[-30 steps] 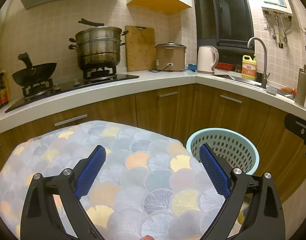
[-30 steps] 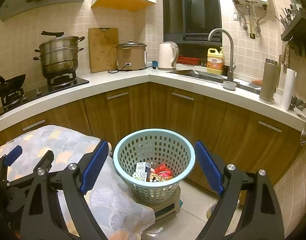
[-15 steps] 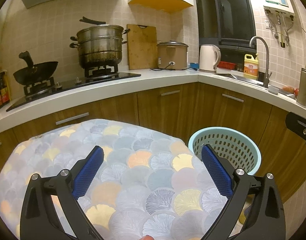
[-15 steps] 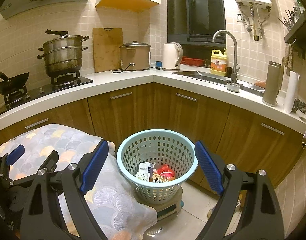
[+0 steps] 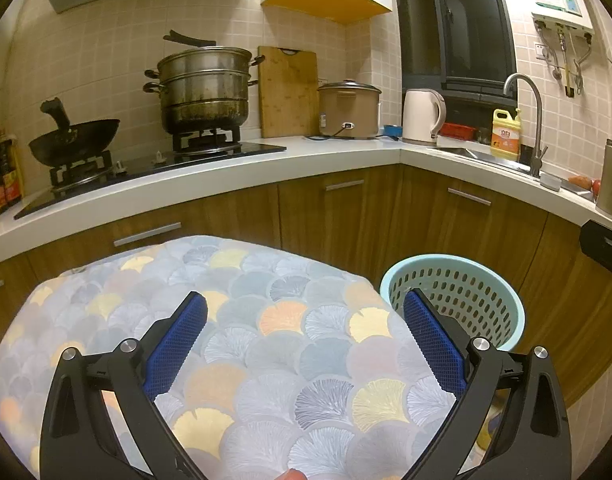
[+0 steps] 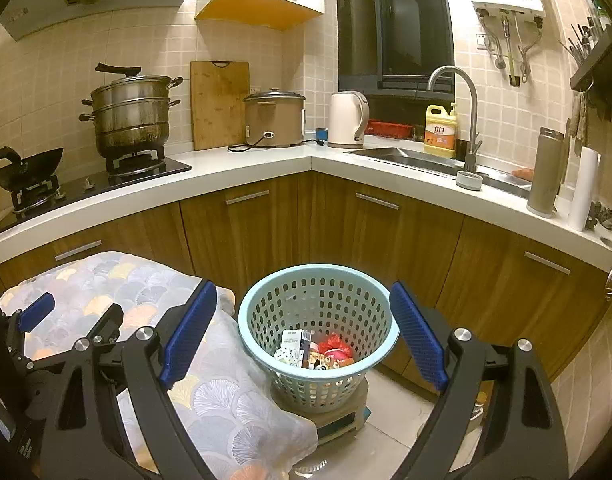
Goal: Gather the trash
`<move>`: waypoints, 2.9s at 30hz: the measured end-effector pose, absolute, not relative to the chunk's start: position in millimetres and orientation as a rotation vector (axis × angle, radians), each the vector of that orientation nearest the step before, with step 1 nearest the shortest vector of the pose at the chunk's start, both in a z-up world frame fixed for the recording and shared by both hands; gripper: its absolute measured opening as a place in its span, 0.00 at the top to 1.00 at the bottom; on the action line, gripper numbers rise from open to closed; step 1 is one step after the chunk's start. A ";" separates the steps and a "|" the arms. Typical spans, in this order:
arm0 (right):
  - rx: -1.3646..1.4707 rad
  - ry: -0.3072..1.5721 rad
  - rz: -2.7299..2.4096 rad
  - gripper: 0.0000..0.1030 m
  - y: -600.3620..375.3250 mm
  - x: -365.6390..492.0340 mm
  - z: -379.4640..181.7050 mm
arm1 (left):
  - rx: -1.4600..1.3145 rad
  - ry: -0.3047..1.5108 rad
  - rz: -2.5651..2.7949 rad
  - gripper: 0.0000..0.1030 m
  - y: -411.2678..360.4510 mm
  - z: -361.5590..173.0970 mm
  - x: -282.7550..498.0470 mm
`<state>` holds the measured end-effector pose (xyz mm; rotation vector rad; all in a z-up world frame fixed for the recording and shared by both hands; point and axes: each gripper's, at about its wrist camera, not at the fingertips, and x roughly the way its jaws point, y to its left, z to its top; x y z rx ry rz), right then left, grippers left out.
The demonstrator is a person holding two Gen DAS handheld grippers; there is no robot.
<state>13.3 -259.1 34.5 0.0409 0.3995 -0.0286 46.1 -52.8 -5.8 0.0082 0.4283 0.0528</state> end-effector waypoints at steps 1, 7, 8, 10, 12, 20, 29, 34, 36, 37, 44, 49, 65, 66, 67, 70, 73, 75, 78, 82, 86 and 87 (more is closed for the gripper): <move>0.043 0.401 -0.027 0.19 -259.0 13.1 34.4 | 0.008 0.429 0.052 0.07 -52.9 -5.7 46.1; 0.041 0.400 -0.029 0.19 -257.8 13.1 34.3 | 0.007 0.429 0.051 0.07 -52.7 -5.5 46.2; 0.041 0.401 -0.029 0.19 -257.6 13.5 34.2 | 0.007 0.429 0.050 0.07 -52.8 -5.5 46.1; 0.046 0.403 -0.026 0.18 -257.6 13.4 34.0 | 0.009 0.428 0.049 0.07 -53.5 -5.1 45.8; 0.047 0.403 -0.025 0.18 -258.3 14.8 34.5 | 0.014 0.426 0.051 0.07 -54.2 -4.7 45.4; 0.046 0.404 -0.026 0.18 -258.4 14.4 34.6 | 0.008 0.427 0.053 0.07 -55.0 -2.8 45.0; 0.049 0.422 -0.020 0.18 -257.9 17.3 31.2 | 0.012 0.424 0.055 0.07 -55.6 -1.6 44.6; 0.047 0.421 -0.020 0.18 -257.1 17.4 30.3 | 0.011 0.424 0.055 0.07 -55.4 -1.6 44.6; 0.047 0.422 -0.020 0.18 -257.0 17.6 29.9 | 0.011 0.425 0.053 0.07 -55.1 -1.9 44.8; 0.046 0.423 -0.020 0.18 -257.0 17.6 29.9 | 0.011 0.425 0.053 0.07 -55.1 -1.9 44.7; 0.046 0.421 -0.020 0.18 -257.0 17.6 29.9 | 0.010 0.424 0.052 0.07 -55.0 -1.9 44.5; 0.046 0.424 -0.018 0.18 -257.1 17.8 29.5 | 0.011 0.424 0.052 0.07 -55.1 -2.1 44.4; 0.043 0.437 -0.006 0.18 -252.4 19.4 23.6 | 0.027 0.411 0.079 0.07 -56.9 2.5 43.9; 0.043 0.437 -0.006 0.18 -252.4 19.3 23.8 | 0.026 0.410 0.079 0.07 -57.1 2.2 43.4; 0.044 0.437 -0.006 0.18 -252.4 19.3 23.7 | 0.023 0.410 0.080 0.07 -56.8 2.3 43.8; 0.044 0.436 -0.006 0.18 -252.3 19.3 23.7 | 0.011 0.407 0.090 0.07 -55.1 2.7 43.9; 0.054 0.439 0.001 0.18 -252.8 19.6 23.5 | 0.003 0.409 0.096 0.07 -54.4 2.8 43.9; 0.054 0.440 0.004 0.18 -252.5 19.9 23.5 | 0.009 0.400 0.103 0.07 -55.0 3.0 43.0; 0.045 0.439 0.003 0.18 -250.2 20.0 23.0 | 0.022 0.376 0.113 0.07 -57.9 4.2 38.0; 0.042 0.439 0.002 0.18 -249.5 20.0 22.2 | 0.016 0.399 0.089 0.07 -59.0 3.4 40.4; 0.041 0.439 0.001 0.18 -248.9 20.5 21.6 | -0.008 0.413 0.090 0.07 -55.6 2.3 41.8; 0.041 0.439 0.002 0.18 -249.9 20.3 21.6 | -0.015 0.413 0.090 0.07 -54.5 2.2 41.8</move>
